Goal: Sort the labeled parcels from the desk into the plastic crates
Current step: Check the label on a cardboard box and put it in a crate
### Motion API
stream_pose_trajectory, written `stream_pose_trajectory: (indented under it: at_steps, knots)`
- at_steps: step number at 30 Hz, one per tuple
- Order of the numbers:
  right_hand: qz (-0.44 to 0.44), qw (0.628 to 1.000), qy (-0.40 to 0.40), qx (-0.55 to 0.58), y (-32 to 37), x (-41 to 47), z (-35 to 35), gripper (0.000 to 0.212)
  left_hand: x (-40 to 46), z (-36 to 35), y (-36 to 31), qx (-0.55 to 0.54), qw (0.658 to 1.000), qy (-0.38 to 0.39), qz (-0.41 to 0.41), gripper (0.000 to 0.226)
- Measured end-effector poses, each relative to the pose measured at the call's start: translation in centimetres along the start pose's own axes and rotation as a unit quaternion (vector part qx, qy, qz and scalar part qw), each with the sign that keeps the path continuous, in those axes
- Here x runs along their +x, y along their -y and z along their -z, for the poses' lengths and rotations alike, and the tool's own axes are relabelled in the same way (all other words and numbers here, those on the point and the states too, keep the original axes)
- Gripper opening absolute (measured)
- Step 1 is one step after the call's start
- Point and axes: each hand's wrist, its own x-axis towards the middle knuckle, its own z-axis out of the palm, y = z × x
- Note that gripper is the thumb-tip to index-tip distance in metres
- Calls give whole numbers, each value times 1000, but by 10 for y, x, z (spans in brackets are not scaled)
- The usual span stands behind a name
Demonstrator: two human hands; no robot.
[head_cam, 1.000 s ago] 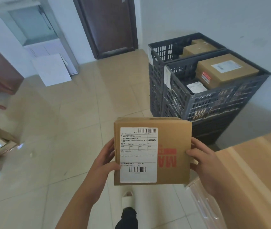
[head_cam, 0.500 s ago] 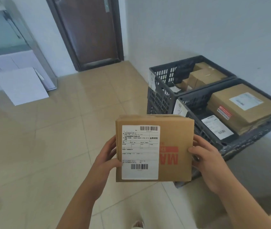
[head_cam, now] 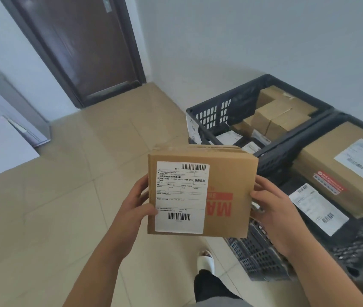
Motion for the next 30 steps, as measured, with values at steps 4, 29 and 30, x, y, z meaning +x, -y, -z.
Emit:
stream_pose_trajectory:
  at_steps: [4,29,30]
  knots:
    - [1,999,-7,38,29,60,1,29,78,3,-37,38,999,16,-10,85]
    - [-76,915,-389,75,91,246,-11,28,464,-81,-114,174,918,345,91,41]
    - [-85,909,-402,69,91,251,-14,28,475,-85,-110,183,912,355,97,39]
